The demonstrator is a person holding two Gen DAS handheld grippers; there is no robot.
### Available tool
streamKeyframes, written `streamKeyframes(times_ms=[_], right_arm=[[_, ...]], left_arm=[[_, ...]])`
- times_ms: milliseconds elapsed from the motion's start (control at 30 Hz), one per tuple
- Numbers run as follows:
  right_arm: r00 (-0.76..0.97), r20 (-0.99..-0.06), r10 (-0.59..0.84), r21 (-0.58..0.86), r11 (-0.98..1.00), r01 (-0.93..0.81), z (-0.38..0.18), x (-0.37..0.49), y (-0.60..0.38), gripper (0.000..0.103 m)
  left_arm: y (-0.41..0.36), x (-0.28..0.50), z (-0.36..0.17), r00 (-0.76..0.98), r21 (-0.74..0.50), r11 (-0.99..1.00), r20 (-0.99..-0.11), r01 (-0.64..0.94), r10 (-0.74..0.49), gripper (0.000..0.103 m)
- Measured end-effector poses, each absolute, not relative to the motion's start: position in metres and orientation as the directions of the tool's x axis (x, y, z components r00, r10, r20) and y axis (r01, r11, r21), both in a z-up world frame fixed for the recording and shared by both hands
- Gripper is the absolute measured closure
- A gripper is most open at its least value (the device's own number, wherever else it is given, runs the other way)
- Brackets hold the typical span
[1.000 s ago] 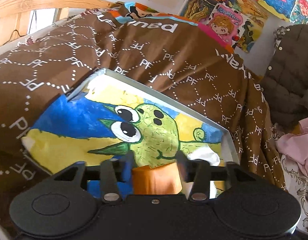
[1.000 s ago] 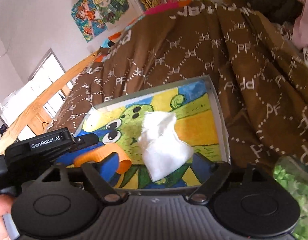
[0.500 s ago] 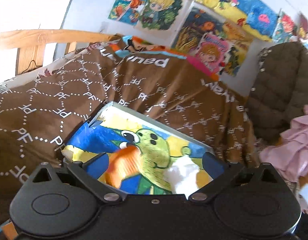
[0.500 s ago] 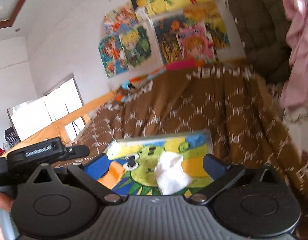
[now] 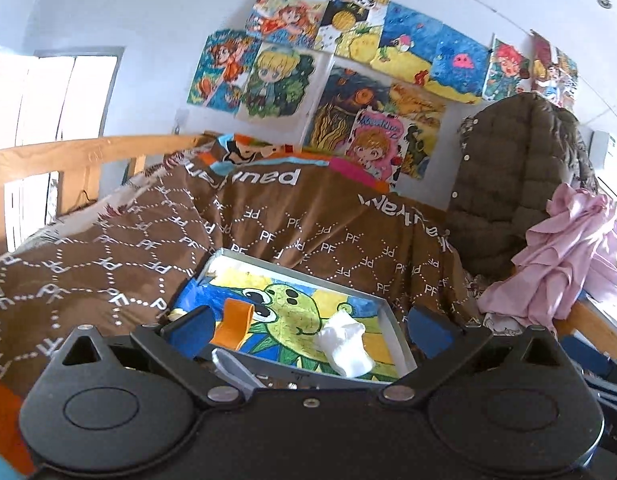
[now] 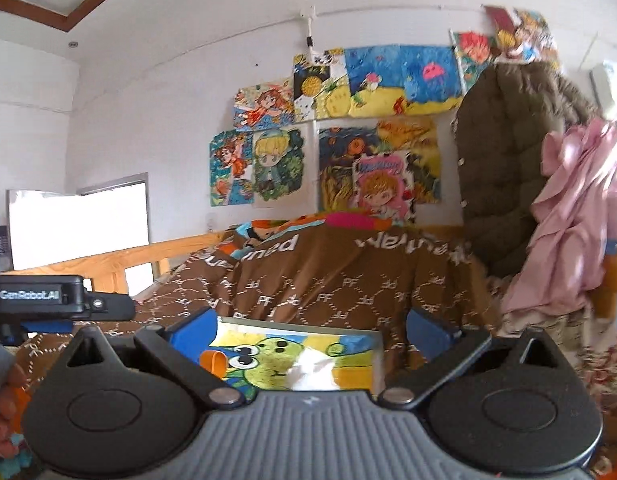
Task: Organize soft objects
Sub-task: 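Lift both open tools out of the tray back toward the pile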
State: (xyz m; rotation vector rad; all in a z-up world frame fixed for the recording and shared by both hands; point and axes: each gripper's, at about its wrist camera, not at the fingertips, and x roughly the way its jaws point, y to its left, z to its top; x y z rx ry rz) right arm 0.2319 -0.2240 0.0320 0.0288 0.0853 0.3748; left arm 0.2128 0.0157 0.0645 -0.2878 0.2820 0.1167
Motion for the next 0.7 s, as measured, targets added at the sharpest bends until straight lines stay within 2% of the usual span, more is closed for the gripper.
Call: streamKeyframes(times_ms=[233,400,533,700], right_arm=[[0.939,-0.163,0.304,0.015,0.952,-0.306,0.013,0.196,-0.217,0.0],[0.938,-0.201,0.282,0.022,0.959,-0.283,0.004,0.181,-0.217,0.0],[0.932,-0.256,0.256,0.022,0.966,-0.259,-0.011,0.17,-0.217,0.0],[0.925,-0.295,0.241,0.055,0.97,-0.235,-0.024,0.151,-0.223,0.0]], left_arm=[[0.01,0.163,0.051,0.955,-0.227,0.954,-0.266,-0.194,0.131,0.001],[0.007,0.145,0.032,0.929,-0.213,0.943,-0.324,-0.255,0.179,0.001],[0.003,0.137,0.02,0.913,-0.145,0.947,-0.341,-0.288,0.225,0.001],[0.002,0.129,0.009,0.901,-0.109,0.953,-0.372,-0.282,0.224,0.001]])
